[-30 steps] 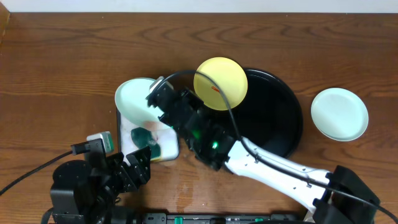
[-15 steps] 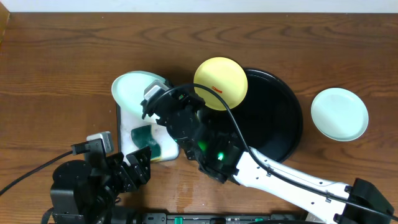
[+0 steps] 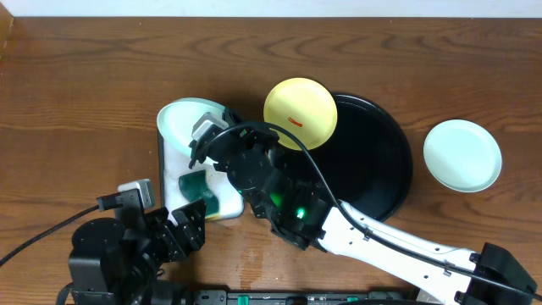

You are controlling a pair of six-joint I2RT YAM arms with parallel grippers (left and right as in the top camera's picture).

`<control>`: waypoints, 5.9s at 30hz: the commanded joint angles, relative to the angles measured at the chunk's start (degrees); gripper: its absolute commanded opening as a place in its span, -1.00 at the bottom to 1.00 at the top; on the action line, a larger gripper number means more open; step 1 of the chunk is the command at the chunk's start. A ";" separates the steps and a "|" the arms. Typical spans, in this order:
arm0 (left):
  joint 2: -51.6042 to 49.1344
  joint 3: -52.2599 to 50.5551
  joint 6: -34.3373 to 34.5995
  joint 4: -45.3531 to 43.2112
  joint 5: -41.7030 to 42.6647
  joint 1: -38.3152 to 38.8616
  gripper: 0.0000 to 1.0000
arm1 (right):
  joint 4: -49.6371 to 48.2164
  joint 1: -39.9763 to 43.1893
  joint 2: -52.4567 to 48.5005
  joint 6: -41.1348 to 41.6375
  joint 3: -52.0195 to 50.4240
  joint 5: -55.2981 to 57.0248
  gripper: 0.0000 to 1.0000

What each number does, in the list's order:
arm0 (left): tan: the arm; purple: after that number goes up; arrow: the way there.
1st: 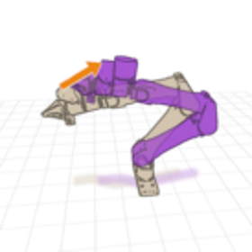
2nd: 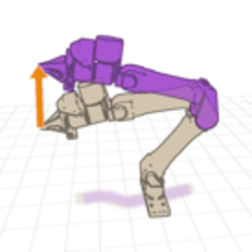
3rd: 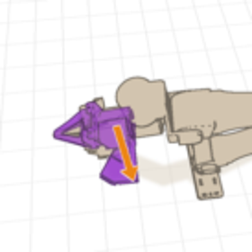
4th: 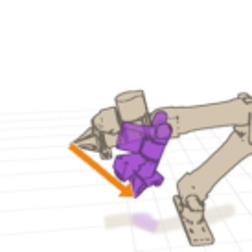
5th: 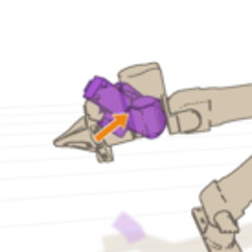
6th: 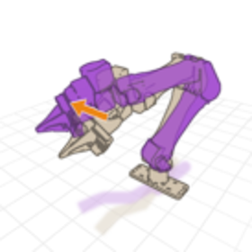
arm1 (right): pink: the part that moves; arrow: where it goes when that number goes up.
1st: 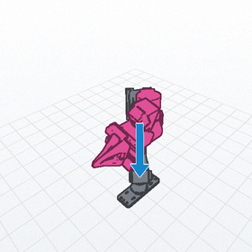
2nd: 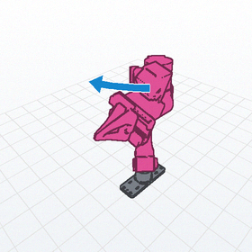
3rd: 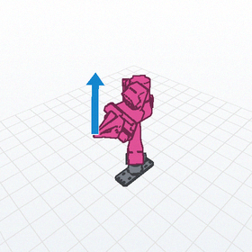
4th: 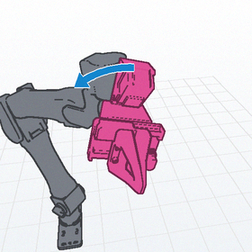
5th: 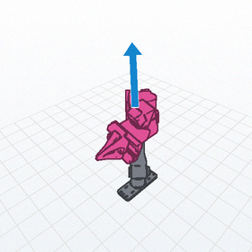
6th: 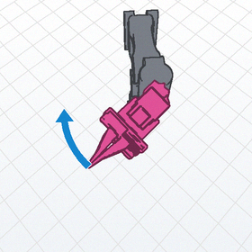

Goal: Clean dirty plates on tray and stack at the side
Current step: 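Lift the pale green plate with the right gripper and tilt it over the foam tray, then carry the plate right and stack it on the first pale green plate, then grasp the yellow plate's edge with the right gripper and pull it to tray center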

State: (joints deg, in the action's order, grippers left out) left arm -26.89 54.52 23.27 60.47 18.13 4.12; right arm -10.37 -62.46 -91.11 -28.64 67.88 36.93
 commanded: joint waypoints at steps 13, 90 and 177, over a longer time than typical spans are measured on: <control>0.04 1.22 -0.74 0.24 0.72 -0.31 0.66 | -0.81 -0.66 1.33 -1.90 1.66 1.03 -0.98; 0.04 1.22 -0.74 0.35 0.72 -0.31 0.66 | 56.19 86.31 11.98 57.33 -7.02 -41.00 -0.98; 0.04 1.22 -0.74 0.35 0.72 -0.31 0.66 | 40.96 49.05 -6.36 28.06 -9.60 -38.49 -0.07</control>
State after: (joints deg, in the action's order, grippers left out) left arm -26.89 54.63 23.27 60.73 18.11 4.12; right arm 31.79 -13.72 -94.87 9.21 58.39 0.84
